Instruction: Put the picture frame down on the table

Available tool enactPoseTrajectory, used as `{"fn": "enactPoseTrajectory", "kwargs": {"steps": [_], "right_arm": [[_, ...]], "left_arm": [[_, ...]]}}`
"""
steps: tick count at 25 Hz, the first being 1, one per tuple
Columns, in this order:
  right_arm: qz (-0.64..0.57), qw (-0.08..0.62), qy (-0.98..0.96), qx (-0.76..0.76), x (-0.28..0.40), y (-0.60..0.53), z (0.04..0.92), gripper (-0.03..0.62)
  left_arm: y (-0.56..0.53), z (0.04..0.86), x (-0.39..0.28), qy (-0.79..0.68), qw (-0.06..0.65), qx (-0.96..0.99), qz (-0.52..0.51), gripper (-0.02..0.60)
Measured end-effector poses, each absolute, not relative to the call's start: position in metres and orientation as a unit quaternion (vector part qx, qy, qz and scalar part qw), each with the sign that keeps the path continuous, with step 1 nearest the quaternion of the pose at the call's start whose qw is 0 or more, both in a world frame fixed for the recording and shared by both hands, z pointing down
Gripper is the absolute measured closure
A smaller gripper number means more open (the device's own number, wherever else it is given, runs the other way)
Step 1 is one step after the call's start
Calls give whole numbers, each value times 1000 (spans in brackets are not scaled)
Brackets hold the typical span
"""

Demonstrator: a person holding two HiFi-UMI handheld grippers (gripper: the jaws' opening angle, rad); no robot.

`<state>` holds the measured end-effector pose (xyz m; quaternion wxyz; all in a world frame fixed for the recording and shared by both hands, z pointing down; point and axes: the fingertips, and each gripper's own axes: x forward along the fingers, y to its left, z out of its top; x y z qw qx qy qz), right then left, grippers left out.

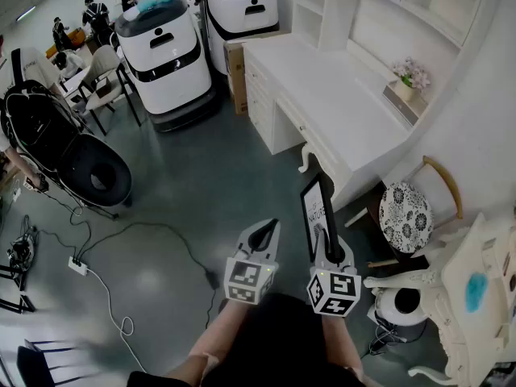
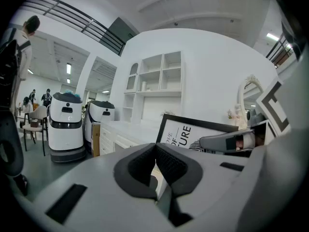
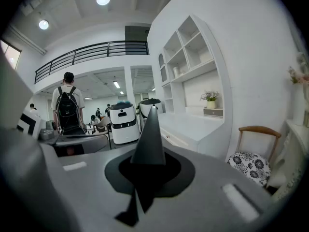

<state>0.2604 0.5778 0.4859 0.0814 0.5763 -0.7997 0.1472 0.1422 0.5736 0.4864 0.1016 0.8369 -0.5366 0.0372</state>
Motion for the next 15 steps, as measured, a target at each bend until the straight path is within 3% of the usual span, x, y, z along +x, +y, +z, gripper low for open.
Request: {"fn": "enactPoseTrajectory", "kwargs": {"steps": [15], "right_arm": [[138,70,-804,575,264,589,479,580]], "left_arm": [[585,488,142,-550,104,828,42,569]]}}
